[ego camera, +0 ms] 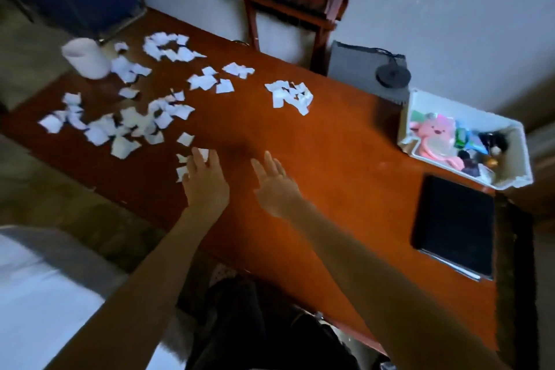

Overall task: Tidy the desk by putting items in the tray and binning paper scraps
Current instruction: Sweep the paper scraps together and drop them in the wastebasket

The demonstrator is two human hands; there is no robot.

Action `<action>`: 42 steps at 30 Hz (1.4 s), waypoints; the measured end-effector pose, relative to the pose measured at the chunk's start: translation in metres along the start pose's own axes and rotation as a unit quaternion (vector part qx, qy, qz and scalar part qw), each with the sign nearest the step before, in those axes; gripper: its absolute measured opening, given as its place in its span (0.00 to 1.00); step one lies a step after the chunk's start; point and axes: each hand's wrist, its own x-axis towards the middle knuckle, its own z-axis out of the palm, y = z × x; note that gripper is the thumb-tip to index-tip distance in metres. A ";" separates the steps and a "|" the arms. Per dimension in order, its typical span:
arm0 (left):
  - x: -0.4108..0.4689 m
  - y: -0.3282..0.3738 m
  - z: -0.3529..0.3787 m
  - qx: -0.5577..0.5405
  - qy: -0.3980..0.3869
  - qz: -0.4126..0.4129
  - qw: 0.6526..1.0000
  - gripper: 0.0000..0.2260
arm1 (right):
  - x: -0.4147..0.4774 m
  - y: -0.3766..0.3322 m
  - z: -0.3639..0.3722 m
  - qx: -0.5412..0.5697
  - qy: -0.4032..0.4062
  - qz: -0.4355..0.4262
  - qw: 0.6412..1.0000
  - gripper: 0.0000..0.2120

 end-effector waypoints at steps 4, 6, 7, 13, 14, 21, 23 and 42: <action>0.052 -0.066 0.009 0.024 0.021 -0.070 0.997 0.31 | 0.065 -0.050 0.031 -0.023 0.018 -0.024 0.999 0.38; 0.081 -0.098 0.012 0.032 0.018 -0.081 0.996 0.33 | 0.099 -0.074 0.047 -0.047 0.019 -0.034 0.998 0.41; 0.096 -0.113 0.013 0.034 0.018 -0.077 0.996 0.32 | 0.116 -0.083 0.053 -0.069 0.020 -0.039 0.997 0.42; 0.187 -0.183 0.013 0.036 -0.009 -0.076 0.996 0.29 | 0.213 -0.119 0.053 -0.108 0.003 -0.036 0.994 0.43; 0.198 -0.189 0.012 0.027 -0.010 -0.080 0.996 0.29 | 0.225 -0.120 0.048 -0.101 0.007 -0.024 0.995 0.43; 0.255 -0.212 0.018 0.034 -0.019 -0.036 0.999 0.31 | 0.282 -0.129 0.024 -0.060 0.018 -0.054 0.997 0.42; 0.260 -0.209 0.024 0.035 -0.027 -0.025 0.999 0.31 | 0.293 -0.130 0.024 -0.067 -0.007 -0.061 0.996 0.38; 0.148 -0.076 0.122 0.029 0.083 0.217 0.972 0.24 | 0.126 0.008 0.066 -0.157 0.079 0.158 0.972 0.24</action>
